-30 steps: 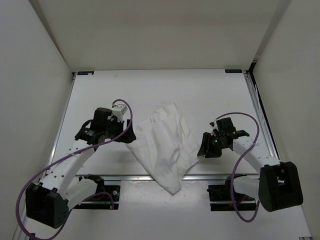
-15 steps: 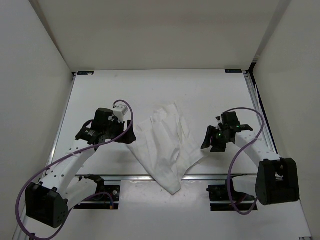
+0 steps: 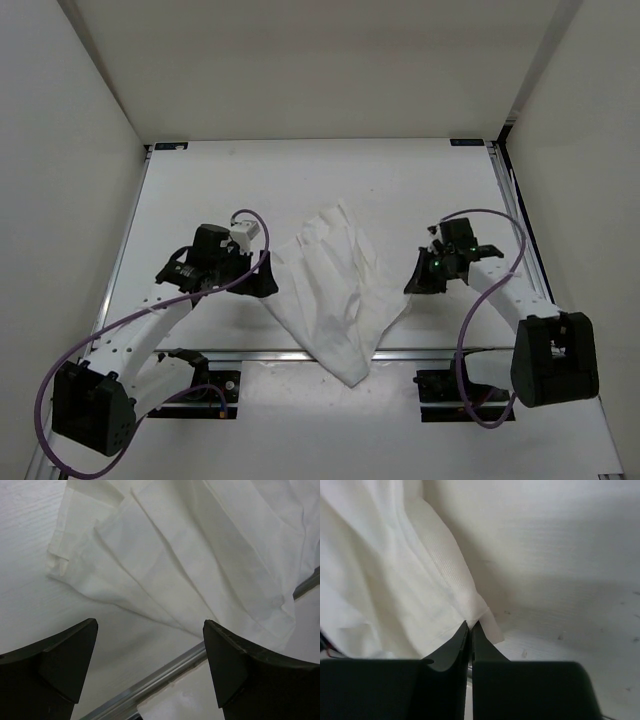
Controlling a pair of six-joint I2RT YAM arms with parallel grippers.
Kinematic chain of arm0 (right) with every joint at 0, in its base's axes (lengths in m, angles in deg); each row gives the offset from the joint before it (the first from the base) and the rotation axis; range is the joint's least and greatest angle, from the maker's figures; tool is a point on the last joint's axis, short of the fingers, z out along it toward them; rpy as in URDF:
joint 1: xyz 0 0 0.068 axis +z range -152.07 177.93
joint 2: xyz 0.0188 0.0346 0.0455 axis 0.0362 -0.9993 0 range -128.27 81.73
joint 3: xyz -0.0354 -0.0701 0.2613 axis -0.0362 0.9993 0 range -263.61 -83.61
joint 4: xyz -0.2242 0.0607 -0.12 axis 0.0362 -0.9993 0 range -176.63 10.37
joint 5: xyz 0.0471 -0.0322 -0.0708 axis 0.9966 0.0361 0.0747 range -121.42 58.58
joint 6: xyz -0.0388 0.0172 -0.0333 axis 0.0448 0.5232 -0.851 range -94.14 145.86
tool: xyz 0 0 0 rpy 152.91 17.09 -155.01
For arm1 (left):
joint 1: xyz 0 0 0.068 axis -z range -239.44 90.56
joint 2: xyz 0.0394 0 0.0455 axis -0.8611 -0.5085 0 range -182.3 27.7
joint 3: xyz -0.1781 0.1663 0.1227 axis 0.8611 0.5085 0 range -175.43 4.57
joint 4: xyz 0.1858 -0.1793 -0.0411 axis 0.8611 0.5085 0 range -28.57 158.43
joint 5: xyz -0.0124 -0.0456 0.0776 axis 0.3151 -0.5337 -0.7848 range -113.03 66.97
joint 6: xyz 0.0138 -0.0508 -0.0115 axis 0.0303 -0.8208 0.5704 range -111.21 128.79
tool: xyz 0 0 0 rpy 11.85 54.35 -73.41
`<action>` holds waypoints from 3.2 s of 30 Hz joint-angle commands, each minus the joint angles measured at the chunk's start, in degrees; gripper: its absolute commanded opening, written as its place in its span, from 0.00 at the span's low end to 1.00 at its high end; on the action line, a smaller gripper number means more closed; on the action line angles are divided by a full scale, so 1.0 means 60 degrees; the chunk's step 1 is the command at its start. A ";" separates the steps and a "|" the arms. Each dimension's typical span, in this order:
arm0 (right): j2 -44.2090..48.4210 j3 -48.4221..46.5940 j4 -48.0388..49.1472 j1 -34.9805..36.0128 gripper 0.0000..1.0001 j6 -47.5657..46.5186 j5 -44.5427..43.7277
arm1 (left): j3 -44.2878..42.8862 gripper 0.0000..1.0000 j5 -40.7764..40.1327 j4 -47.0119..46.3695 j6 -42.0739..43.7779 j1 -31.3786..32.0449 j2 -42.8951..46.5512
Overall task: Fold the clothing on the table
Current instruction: Flatten the skirt out
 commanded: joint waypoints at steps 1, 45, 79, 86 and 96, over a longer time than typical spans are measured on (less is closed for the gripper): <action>0.0700 -0.1623 -0.0126 -0.0816 0.00 -0.0158 0.0257 | 0.0208 0.98 0.0974 -0.0457 -0.0268 0.0009 0.0098; -0.0940 -0.1157 -0.1696 0.1594 0.05 0.0589 -0.1314 | -0.0187 0.01 0.0597 -0.2422 -0.2099 0.0683 -0.0781; 0.0843 -0.2449 -0.1739 -0.0773 0.61 -0.0026 -0.1411 | 0.1058 0.99 0.0087 -0.4954 -0.3401 0.1957 -0.1528; 0.2134 -0.2170 -0.2280 -0.1697 0.61 -0.0274 -0.1586 | 0.1190 0.84 -0.1159 -0.5424 -0.3666 0.1957 -0.2377; 0.3042 -0.2346 -0.3012 -0.1991 0.60 -0.0378 -0.1997 | 0.0926 0.80 -0.0649 -0.7093 -0.4823 0.2338 -0.4106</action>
